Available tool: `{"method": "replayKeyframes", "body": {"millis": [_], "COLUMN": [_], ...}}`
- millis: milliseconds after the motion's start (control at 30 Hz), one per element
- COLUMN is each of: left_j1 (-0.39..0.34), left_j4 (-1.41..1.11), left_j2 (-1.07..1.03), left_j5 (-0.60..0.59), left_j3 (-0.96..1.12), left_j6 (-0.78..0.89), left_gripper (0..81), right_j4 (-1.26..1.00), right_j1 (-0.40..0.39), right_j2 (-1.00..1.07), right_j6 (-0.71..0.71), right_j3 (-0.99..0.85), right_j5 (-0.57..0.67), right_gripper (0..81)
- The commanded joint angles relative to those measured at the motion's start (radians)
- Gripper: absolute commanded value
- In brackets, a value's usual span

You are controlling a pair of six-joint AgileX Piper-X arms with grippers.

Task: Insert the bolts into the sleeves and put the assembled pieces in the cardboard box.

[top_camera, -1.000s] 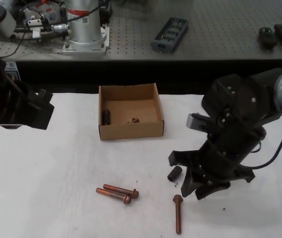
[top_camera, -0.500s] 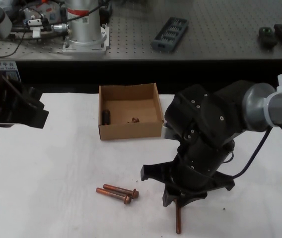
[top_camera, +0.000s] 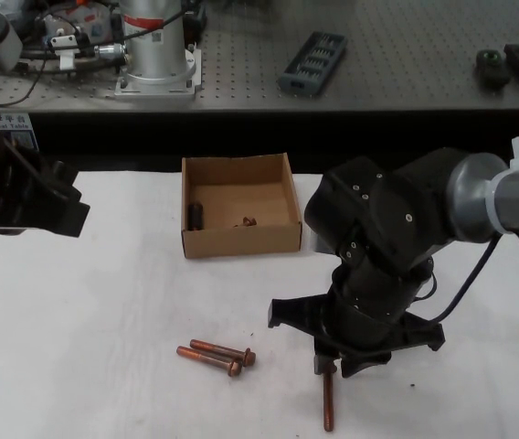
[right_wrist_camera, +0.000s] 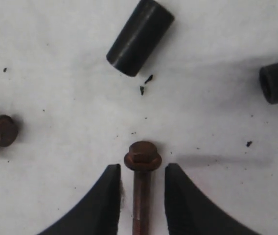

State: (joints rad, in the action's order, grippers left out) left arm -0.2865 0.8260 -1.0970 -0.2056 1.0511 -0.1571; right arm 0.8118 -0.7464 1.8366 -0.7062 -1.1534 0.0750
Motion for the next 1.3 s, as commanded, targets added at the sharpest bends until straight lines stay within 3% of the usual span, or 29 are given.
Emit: {"method": "replayKeyframes", "body": {"millis": [0, 300, 1267], "left_j1": [0.000, 0.000, 0.000], "left_j4": [-0.013, -0.013, -0.013], "left_j2": [0.010, 0.010, 0.041], "left_j5": [0.010, 0.010, 0.010], "left_j3": [0.003, 0.003, 0.003], "left_j6": [-0.003, -0.003, -0.007], "left_gripper": [0.6, 0.6, 0.6], "right_j4": [0.008, -0.010, 0.031], "right_j1": [-0.010, -0.051, -0.036], "right_j2": [-0.016, -0.007, 0.037], "right_j6": [-0.020, -0.041, -0.034], "right_j3": [-0.009, 0.000, 0.000], "right_j5": [-0.008, -0.017, -0.041], "right_gripper": [23.2, 23.2, 23.2]}}
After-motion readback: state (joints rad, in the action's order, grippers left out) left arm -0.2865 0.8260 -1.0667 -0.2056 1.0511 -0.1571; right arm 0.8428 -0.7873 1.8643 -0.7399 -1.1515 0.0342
